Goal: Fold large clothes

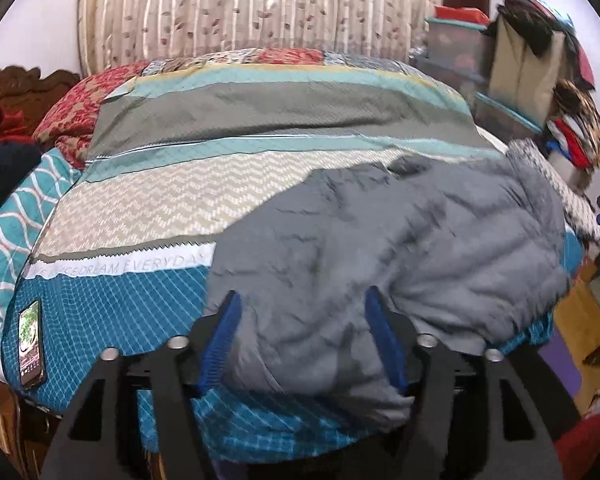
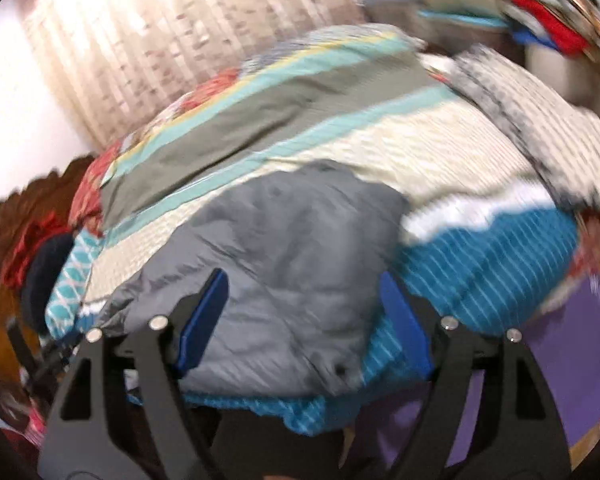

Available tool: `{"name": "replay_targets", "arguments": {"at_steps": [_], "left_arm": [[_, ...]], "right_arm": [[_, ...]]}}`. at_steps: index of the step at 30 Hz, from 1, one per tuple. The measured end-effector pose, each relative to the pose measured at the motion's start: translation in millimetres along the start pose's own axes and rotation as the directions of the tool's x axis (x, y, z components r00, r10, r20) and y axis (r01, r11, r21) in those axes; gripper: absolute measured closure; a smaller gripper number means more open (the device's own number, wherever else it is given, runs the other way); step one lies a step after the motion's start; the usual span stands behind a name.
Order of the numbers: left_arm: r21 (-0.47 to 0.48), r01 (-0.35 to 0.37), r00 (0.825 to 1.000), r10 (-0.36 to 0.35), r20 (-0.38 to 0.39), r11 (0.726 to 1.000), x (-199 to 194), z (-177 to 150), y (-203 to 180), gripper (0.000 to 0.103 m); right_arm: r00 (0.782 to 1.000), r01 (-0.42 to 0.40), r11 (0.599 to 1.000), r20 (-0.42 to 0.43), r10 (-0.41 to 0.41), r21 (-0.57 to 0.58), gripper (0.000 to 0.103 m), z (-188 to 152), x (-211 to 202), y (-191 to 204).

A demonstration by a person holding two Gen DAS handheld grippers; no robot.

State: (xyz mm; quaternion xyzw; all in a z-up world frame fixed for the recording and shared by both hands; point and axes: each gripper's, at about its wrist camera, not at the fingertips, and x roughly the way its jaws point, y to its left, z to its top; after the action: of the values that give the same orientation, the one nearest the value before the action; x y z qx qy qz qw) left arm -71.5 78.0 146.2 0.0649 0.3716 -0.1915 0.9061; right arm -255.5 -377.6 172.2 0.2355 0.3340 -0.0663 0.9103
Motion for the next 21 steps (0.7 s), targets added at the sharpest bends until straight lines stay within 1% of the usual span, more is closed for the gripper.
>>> {"name": "replay_targets", "arguments": {"at_steps": [1, 3, 5, 6, 8, 9, 10, 11, 12, 13, 14, 15, 16, 18, 19, 21], "left_arm": [[-0.009, 0.016, 1.000, -0.016, -0.004, 1.000, 3.5, 4.3, 3.1, 0.053], [-0.042, 0.047, 0.999, -0.047, -0.012, 0.998, 11.9, 11.2, 7.0, 0.048], [-0.095, 0.079, 0.996, -0.083, -0.040, 0.992, 28.0, 18.0, 9.2, 0.046], [-0.100, 0.079, 0.995, -0.084, -0.046, 0.992, 32.0, 18.4, 7.2, 0.046], [-0.070, 0.075, 0.995, -0.079, -0.058, 0.995, 42.4, 17.0, -6.3, 0.046], [-0.057, 0.074, 0.995, -0.077, -0.060, 0.996, 44.1, 15.7, -10.8, 0.046], [-0.032, 0.078, 0.995, -0.080, -0.066, 0.996, 47.0, 13.0, -19.0, 0.048], [-0.014, 0.084, 0.994, -0.085, -0.068, 0.996, 48.6, 9.9, -25.3, 0.053], [0.017, 0.093, 0.993, -0.091, -0.074, 0.996, 50.7, 6.2, -32.1, 0.076], [0.046, 0.092, 0.992, -0.088, -0.090, 0.995, 53.3, 2.2, -38.1, 0.096], [0.067, 0.088, 0.991, -0.080, -0.103, 0.994, 55.5, -1.6, -41.1, 0.103], [0.078, 0.089, 0.990, -0.080, -0.114, 0.993, 56.9, -4.8, -43.1, 0.103], [0.083, 0.106, 0.988, -0.096, -0.122, 0.991, 54.5, -8.6, -44.0, 0.103], [0.107, 0.119, 0.988, -0.108, -0.107, 0.987, 44.0, -11.8, -47.7, 0.103], [0.135, 0.126, 0.989, -0.114, -0.096, 0.983, 35.6, -15.1, -50.2, 0.103], [0.160, 0.137, 0.987, -0.122, -0.102, 0.978, 28.3, -22.6, -51.8, 0.103]], "right_arm": [[1.000, -0.005, 1.000, -0.002, 0.005, -0.015, 0.028, 3.4, 8.6, 12.7], [0.999, -0.034, 0.999, -0.008, 0.033, -0.034, 0.028, 16.8, 26.8, 24.0], [1.000, -0.023, 0.997, -0.015, 0.022, -0.076, 0.028, 28.7, 55.8, 35.5], [1.000, -0.016, 0.996, -0.021, 0.014, -0.090, 0.028, 32.3, 66.8, 38.7], [0.998, -0.005, 0.995, -0.057, -0.001, -0.100, 0.028, 42.5, 96.1, 42.2], [0.997, -0.009, 0.996, -0.079, 0.002, -0.088, 0.028, 41.4, 106.4, 41.9], [0.994, -0.022, 0.997, -0.113, 0.014, -0.074, 0.031, 41.3, 119.4, 39.9], [0.988, -0.032, 0.997, -0.150, 0.021, -0.072, 0.053, 38.9, 131.2, 39.3], [0.982, -0.033, 0.996, -0.187, 0.016, -0.088, 0.067, 34.9, 139.8, 38.9], [0.978, -0.034, 0.994, -0.209, 0.013, -0.102, 0.087, 32.1, 142.7, 40.2], [0.976, -0.054, 0.993, -0.216, 0.030, -0.102, 0.092, 28.7, 139.8, 39.0], [0.977, -0.073, 0.992, -0.208, 0.051, -0.102, 0.094, 27.5, 134.2, 39.8], [0.979, -0.095, 0.990, -0.193, 0.073, -0.107, 0.095, 24.2, 125.3, 38.5], [0.980, -0.152, 0.978, -0.148, 0.131, -0.140, 0.095, 17.1, 93.1, 41.4], [0.979, -0.174, 0.971, -0.137, 0.152, -0.165, 0.095, 10.2, 76.2, 41.7], [0.973, -0.196, 0.962, -0.163, 0.166, -0.189, 0.095, -6.8, 57.9, 35.7]]}}
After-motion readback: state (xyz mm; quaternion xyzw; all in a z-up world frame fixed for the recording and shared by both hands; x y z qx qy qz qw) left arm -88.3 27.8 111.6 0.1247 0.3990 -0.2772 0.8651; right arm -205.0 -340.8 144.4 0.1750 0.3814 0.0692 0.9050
